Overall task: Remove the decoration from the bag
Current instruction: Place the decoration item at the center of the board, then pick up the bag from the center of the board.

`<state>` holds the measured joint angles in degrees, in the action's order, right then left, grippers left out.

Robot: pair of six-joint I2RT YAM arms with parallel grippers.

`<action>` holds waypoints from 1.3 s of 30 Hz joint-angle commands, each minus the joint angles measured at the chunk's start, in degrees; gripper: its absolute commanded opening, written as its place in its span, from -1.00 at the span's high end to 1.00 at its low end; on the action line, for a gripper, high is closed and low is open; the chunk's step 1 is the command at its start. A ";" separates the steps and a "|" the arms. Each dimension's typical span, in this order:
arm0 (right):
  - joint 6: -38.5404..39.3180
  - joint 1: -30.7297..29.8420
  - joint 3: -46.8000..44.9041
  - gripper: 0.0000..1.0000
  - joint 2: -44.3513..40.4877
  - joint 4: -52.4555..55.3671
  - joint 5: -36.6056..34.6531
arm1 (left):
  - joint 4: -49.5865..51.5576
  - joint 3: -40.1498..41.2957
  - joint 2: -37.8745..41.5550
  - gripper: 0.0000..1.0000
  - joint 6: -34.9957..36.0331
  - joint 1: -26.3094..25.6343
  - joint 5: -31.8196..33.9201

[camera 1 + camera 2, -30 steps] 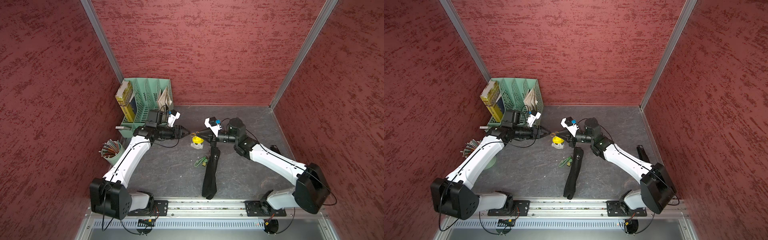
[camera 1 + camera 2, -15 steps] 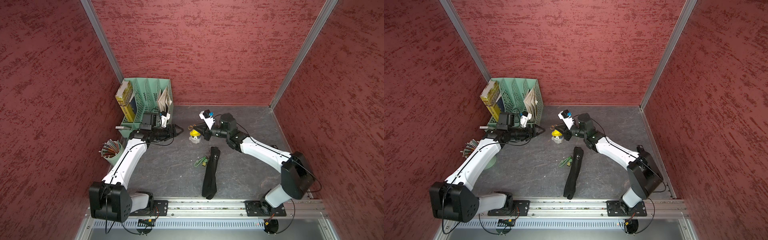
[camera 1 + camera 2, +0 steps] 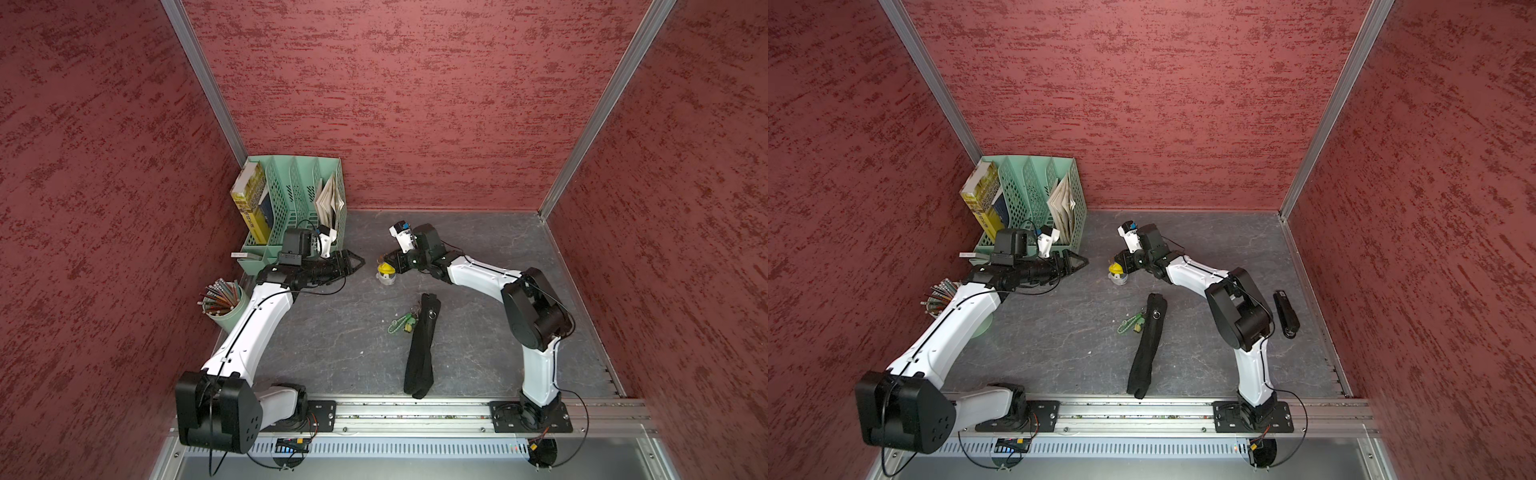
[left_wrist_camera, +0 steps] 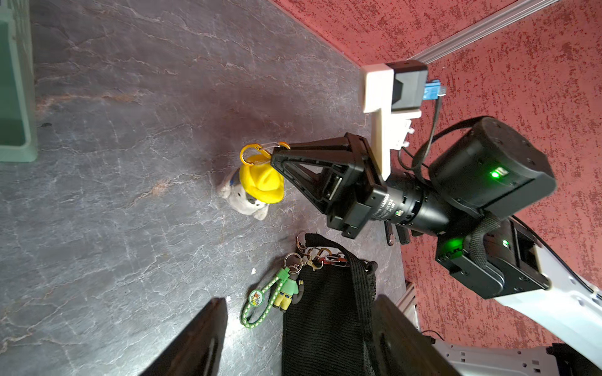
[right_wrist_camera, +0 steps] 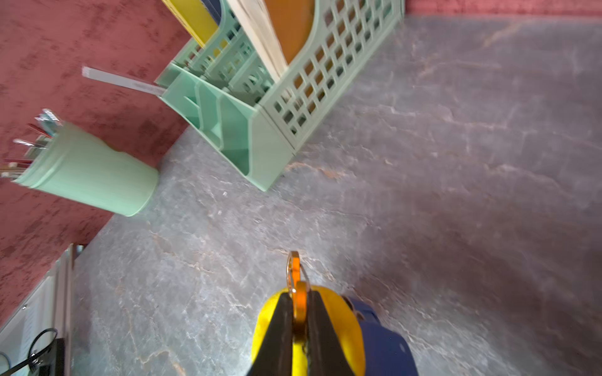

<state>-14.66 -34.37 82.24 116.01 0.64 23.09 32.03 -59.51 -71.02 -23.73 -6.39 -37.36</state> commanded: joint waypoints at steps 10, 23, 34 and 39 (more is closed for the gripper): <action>-3.87 0.36 5.47 -0.33 -15.04 25.55 -13.04 | 1.14 -1.11 4.30 -0.59 2.10 0.02 -0.66; -19.22 -2.99 5.10 -0.49 -22.35 56.09 -18.35 | 0.15 0.04 7.21 -0.60 2.85 -1.13 -2.22; -23.14 -7.82 -0.98 -0.75 -19.62 56.91 -21.10 | -0.20 0.16 7.61 -0.60 2.55 -1.91 -2.49; -22.70 -7.82 -1.19 -0.50 -18.22 57.46 -21.08 | -0.12 0.28 8.13 -0.60 2.38 -2.17 -2.95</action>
<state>-36.75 -42.00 81.41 96.77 56.47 3.68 32.53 -59.42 -64.20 -22.09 -8.14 -39.13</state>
